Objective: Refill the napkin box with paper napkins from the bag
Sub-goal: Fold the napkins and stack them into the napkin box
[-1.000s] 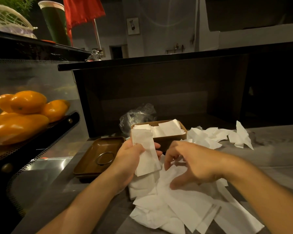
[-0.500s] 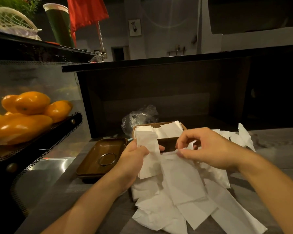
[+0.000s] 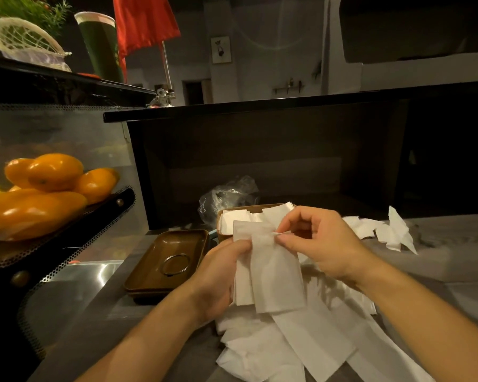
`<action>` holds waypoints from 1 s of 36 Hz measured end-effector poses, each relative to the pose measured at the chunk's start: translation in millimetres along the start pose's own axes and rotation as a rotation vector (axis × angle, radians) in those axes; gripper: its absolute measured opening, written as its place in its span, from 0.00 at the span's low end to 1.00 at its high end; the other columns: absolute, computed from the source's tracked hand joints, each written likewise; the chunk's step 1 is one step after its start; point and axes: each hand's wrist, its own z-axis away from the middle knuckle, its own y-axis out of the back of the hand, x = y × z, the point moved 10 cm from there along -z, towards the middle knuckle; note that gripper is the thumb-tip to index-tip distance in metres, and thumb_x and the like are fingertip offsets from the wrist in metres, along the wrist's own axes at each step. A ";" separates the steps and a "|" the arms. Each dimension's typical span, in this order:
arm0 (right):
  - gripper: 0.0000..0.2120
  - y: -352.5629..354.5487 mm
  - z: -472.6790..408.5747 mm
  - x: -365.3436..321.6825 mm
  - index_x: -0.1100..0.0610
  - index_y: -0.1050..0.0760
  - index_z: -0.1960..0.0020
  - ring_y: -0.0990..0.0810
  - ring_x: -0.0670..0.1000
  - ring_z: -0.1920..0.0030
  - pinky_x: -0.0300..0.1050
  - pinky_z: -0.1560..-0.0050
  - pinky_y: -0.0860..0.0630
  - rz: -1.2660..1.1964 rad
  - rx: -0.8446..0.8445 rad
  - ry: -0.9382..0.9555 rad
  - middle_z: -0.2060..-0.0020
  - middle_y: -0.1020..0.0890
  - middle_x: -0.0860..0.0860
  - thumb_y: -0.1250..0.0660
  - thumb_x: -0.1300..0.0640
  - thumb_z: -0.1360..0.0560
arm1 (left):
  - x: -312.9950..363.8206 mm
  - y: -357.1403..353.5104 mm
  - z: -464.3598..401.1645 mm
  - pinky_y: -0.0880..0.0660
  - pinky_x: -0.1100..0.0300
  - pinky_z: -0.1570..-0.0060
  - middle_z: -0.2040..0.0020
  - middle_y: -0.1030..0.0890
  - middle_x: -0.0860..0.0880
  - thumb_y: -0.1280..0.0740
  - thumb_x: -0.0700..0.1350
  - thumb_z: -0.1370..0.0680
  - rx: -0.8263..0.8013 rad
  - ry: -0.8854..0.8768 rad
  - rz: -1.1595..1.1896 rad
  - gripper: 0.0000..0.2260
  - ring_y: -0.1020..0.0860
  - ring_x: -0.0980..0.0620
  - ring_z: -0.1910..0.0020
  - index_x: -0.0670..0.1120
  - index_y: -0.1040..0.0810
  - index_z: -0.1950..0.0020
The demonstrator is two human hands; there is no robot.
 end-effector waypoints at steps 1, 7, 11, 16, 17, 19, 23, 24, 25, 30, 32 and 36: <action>0.07 0.4 -0.8 1.9 0.46 0.19 0.53 0.18 0.41 0.54 0.30 0.59 0.21 0.005 0.019 -0.002 0.59 0.17 0.38 0.23 0.56 0.27 | -0.4 -0.8 -0.2 0.20 0.46 0.44 0.49 0.13 0.48 0.42 0.50 0.16 -0.009 0.004 -0.007 0.10 0.15 0.46 0.48 0.55 0.22 0.42; 0.05 1.6 -0.3 1.8 0.53 0.18 0.57 0.17 0.50 0.51 0.42 0.49 0.18 -0.206 0.084 -0.040 0.59 0.16 0.44 0.23 0.59 0.28 | -4.9 -2.8 -2.2 0.21 0.45 0.40 0.45 0.14 0.49 0.46 0.57 0.16 -0.045 0.036 0.024 0.15 0.17 0.46 0.44 0.58 0.21 0.40; 0.05 -7.4 1.1 3.8 0.54 0.18 0.58 0.17 0.50 0.53 0.37 0.59 0.18 -0.262 0.095 -0.063 0.61 0.17 0.43 0.23 0.60 0.27 | -4.1 -6.4 -3.3 0.19 0.51 0.48 0.46 0.14 0.49 0.47 0.58 0.17 -0.077 0.023 0.057 0.16 0.15 0.48 0.46 0.57 0.22 0.38; 0.06 -8.4 2.9 0.6 0.51 0.19 0.57 0.18 0.49 0.53 0.34 0.64 0.20 -0.131 0.152 0.000 0.57 0.18 0.44 0.24 0.60 0.26 | -5.2 -8.7 -4.6 0.19 0.48 0.44 0.45 0.14 0.47 0.49 0.62 0.17 -0.105 0.033 0.107 0.20 0.15 0.46 0.45 0.57 0.24 0.35; 0.06 -9.4 2.8 0.5 0.50 0.19 0.57 0.19 0.49 0.53 0.34 0.66 0.20 -0.102 0.150 0.008 0.56 0.18 0.44 0.25 0.60 0.25 | -5.2 -9.9 -4.7 0.21 0.46 0.40 0.43 0.15 0.47 0.51 0.64 0.18 -0.118 0.042 0.117 0.22 0.16 0.46 0.43 0.57 0.25 0.33; 0.07 -12.0 3.3 -0.9 0.49 0.20 0.57 0.19 0.47 0.54 0.33 0.69 0.22 -0.066 0.126 0.018 0.56 0.18 0.44 0.26 0.60 0.25 | -5.8 -13.1 -4.4 0.23 0.43 0.37 0.40 0.16 0.47 0.51 0.69 0.21 -0.160 0.055 0.150 0.26 0.17 0.45 0.41 0.58 0.26 0.32; 0.09 -13.8 6.0 -8.0 0.46 0.21 0.55 0.19 0.43 0.55 0.29 0.63 0.23 -0.010 0.088 0.070 0.57 0.19 0.41 0.24 0.58 0.26 | -2.9 -20.0 0.1 0.18 0.51 0.48 0.46 0.15 0.47 0.32 0.48 0.24 -0.233 0.003 -0.007 0.12 0.16 0.48 0.48 0.56 0.23 0.40; 0.10 -11.7 6.2 -10.5 0.44 0.21 0.54 0.20 0.43 0.54 0.27 0.62 0.24 0.022 0.105 0.092 0.56 0.19 0.40 0.23 0.57 0.26 | -4.3 -19.7 0.1 0.18 0.55 0.53 0.50 0.14 0.49 0.32 0.39 0.23 -0.242 0.000 -0.049 0.14 0.15 0.50 0.50 0.54 0.24 0.41; 0.13 -10.3 6.3 -13.4 0.42 0.23 0.52 0.21 0.42 0.53 0.26 0.61 0.24 0.051 0.115 0.114 0.53 0.21 0.39 0.23 0.57 0.27 | -4.3 -20.6 1.6 0.18 0.60 0.57 0.54 0.14 0.52 0.34 0.32 0.22 -0.256 -0.007 -0.090 0.17 0.15 0.53 0.53 0.54 0.25 0.42; 0.28 -30.7 7.9 -12.8 0.30 0.30 0.41 0.24 0.40 0.46 0.30 0.67 0.22 0.058 -0.156 0.078 0.42 0.27 0.36 0.21 0.54 0.29 | 7.2 -21.1 5.4 0.20 0.53 0.42 0.47 0.16 0.54 0.37 0.30 0.22 -0.251 -0.117 -0.346 0.24 0.18 0.54 0.44 0.55 0.25 0.35; 0.22 -34.1 9.7 -13.0 0.34 0.26 0.43 0.22 0.40 0.49 0.32 0.63 0.21 0.105 -0.215 0.101 0.47 0.23 0.36 0.22 0.55 0.27 | 12.9 -15.9 2.8 0.18 0.55 0.47 0.48 0.17 0.53 0.34 0.34 0.23 -0.207 -0.172 -0.437 0.21 0.17 0.54 0.47 0.55 0.25 0.36; 0.10 -10.1 2.3 -14.5 0.42 0.22 0.48 0.20 0.39 0.51 0.31 0.59 0.22 0.109 -0.068 0.133 0.55 0.18 0.38 0.26 0.56 0.24 | 39.5 11.5 -2.9 0.17 0.54 0.51 0.52 0.17 0.53 0.28 0.42 0.24 0.022 -0.351 -0.550 0.11 0.18 0.55 0.52 0.55 0.20 0.45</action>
